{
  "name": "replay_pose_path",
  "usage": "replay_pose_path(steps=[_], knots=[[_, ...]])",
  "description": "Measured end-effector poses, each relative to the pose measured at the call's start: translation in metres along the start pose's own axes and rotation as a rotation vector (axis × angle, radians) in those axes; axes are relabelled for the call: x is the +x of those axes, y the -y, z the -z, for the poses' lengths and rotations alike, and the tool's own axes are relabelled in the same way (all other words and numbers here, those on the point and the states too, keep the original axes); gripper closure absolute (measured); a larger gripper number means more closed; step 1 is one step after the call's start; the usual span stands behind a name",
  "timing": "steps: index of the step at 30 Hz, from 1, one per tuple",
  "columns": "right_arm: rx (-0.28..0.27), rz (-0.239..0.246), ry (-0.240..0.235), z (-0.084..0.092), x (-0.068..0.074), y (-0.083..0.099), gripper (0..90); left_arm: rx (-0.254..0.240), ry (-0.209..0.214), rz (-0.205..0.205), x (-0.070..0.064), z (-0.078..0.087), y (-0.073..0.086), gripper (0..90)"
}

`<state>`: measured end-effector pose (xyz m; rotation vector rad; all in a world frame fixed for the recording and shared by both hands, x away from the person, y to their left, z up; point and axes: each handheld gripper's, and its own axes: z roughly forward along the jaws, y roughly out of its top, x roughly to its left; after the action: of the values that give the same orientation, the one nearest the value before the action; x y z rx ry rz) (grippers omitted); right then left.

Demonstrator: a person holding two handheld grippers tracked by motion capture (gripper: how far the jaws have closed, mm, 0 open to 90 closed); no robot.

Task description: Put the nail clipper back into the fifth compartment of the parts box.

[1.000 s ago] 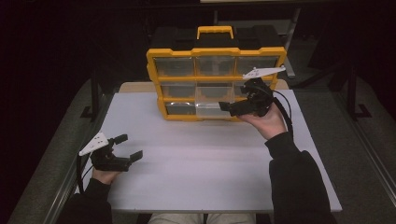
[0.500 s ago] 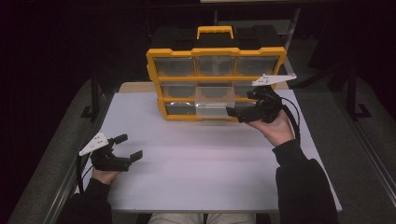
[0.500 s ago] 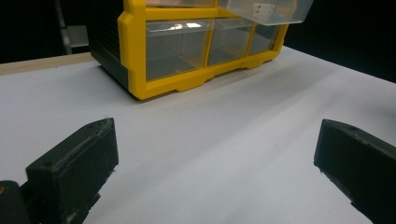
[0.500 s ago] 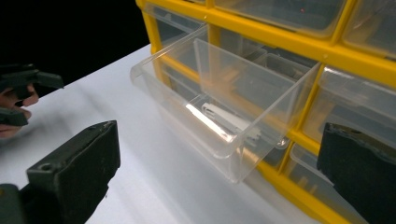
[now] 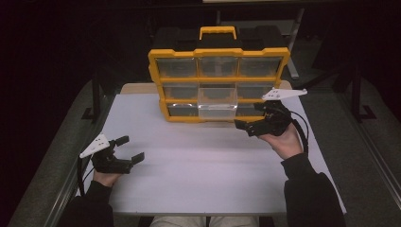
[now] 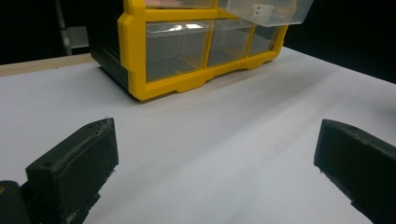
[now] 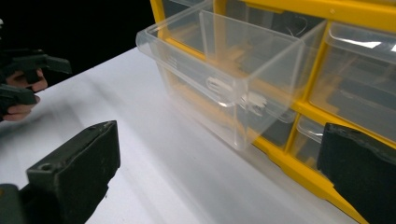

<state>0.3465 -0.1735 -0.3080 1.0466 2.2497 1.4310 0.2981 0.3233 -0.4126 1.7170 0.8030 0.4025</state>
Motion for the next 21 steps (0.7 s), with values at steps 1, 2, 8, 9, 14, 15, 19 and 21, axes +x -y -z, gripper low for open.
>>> replay_pose_path(steps=[1, 2, 8, 9, 14, 15, 19, 21], knots=[[-0.001, 0.0, -0.001, 0.0, -0.001, 0.002, 0.0, 0.0, -0.001, 0.0, 0.0, 0.0, 0.0, 0.0], [-0.002, -0.003, -0.001, 0.001, -0.002, 0.004, 0.0, 0.0, 0.0, 0.001, 0.0, 0.0, 0.0, 0.0], [-0.011, -0.012, 0.004, 0.004, -0.005, 0.017, 0.0, 0.004, 0.0, -0.004, 0.0, 0.0, 0.0, 0.0], [-0.016, -0.008, 0.005, 0.005, -0.005, 0.019, 0.0, 0.004, 0.0, -0.004, 0.0, 0.0, 0.0, 0.0], [-0.04, -0.016, 0.003, 0.009, -0.009, 0.034, 0.0, 0.004, 0.0, -0.003, 0.0, 0.0, 0.0, 0.0], [-0.045, -0.019, 0.005, 0.01, -0.01, 0.038, 0.0, 0.006, 0.001, -0.003, 0.0, 0.0, 0.0, 0.0], [-0.046, -0.04, 0.01, 0.011, -0.015, 0.049, 0.0, 0.007, 0.001, -0.004, -0.001, 0.0, 0.0, 0.0], [-0.047, -0.044, 0.012, 0.013, -0.016, 0.054, 0.0, 0.007, 0.001, -0.003, -0.001, 0.0, 0.0, 0.0]])
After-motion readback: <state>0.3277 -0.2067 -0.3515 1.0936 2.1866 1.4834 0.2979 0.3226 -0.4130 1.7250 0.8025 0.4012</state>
